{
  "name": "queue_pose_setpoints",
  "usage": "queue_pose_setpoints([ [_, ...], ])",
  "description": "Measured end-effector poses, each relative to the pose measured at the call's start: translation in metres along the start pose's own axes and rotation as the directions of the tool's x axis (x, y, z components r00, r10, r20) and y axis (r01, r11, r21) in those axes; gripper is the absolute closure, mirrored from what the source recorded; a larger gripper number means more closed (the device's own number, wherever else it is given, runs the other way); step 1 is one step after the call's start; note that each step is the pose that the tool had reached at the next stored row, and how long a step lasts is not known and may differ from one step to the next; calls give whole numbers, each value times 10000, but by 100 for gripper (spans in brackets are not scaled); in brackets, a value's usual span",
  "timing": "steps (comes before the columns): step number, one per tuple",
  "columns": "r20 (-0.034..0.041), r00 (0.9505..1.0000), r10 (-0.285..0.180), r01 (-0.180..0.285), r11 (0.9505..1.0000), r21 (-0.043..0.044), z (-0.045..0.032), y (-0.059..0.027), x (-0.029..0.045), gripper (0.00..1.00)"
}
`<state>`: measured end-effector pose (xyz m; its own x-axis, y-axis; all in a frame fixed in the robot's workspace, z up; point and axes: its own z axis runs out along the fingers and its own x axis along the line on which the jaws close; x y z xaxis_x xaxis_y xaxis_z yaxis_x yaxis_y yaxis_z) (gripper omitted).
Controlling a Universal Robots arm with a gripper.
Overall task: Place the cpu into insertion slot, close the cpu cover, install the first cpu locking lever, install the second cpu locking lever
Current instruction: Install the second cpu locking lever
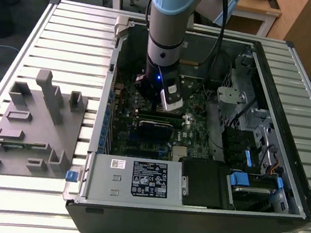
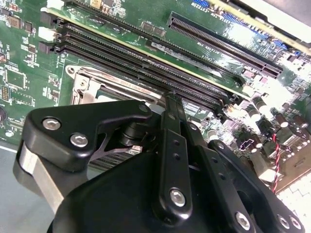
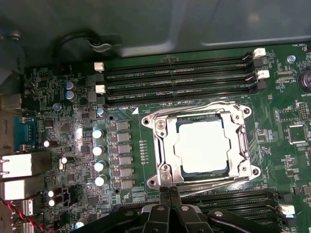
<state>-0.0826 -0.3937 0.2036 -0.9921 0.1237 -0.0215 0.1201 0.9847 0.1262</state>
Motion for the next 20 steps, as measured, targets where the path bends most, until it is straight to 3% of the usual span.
queue_pose_setpoints([
  [13, -44, 10000, 10, -10, 9998, -182, 27, -7, 19, 90],
  [20, -96, 10000, 18, -22, 9993, -379, 38, -22, 17, 90],
])
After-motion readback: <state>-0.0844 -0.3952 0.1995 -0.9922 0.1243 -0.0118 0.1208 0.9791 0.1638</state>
